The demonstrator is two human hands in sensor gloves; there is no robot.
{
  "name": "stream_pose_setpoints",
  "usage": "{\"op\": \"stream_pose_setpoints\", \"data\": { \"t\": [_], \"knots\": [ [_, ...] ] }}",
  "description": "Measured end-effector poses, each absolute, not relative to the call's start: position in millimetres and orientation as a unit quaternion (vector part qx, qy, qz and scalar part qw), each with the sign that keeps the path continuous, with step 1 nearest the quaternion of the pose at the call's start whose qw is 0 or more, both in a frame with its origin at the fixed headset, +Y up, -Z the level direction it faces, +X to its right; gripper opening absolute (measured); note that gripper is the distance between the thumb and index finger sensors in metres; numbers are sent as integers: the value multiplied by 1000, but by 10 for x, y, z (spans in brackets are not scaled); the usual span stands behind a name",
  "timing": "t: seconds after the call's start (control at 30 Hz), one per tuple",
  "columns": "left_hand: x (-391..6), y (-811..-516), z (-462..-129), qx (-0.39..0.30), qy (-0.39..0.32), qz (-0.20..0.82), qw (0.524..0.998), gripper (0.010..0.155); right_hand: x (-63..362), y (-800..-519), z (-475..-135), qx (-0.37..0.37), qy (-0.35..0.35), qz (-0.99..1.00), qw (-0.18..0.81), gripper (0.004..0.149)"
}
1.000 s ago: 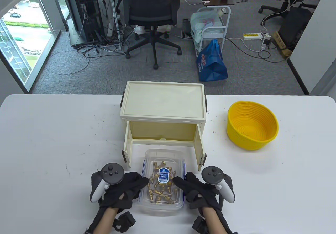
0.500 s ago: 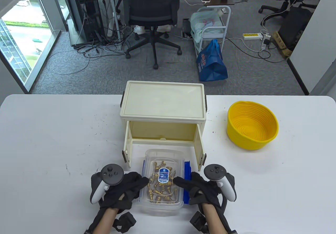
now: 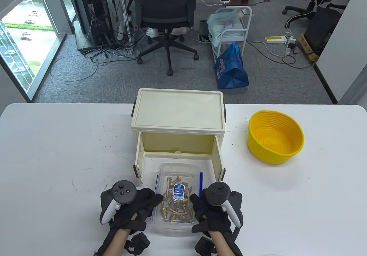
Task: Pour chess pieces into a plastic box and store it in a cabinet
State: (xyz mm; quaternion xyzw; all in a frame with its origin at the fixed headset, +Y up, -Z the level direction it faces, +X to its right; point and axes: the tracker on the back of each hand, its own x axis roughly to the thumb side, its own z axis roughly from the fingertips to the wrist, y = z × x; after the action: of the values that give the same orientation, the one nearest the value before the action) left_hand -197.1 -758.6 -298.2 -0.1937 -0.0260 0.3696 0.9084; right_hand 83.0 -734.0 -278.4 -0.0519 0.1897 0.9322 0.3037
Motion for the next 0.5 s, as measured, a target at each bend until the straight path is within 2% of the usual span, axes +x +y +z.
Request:
{"op": "stream_pose_setpoints", "data": {
  "t": [0.13, 0.3, 0.37, 0.5],
  "knots": [
    [-1986, -7584, -2957, -186, -25, 357, 915, 64, 936, -7463, -2759, -39, 198, 911, 360, 70],
    [-2065, -7565, -2887, -196, -22, 317, 928, 81, 1073, -7698, -2749, -22, 221, 856, 466, 77],
    [-2111, -7588, -2873, -204, -17, 333, 920, 87, 1091, -7745, -2743, -23, 220, 846, 486, 79],
    [-2192, -7676, -2899, -251, -24, 440, 862, 98, 1085, -7750, -2743, -19, 219, 850, 478, 78]
  ]
}}
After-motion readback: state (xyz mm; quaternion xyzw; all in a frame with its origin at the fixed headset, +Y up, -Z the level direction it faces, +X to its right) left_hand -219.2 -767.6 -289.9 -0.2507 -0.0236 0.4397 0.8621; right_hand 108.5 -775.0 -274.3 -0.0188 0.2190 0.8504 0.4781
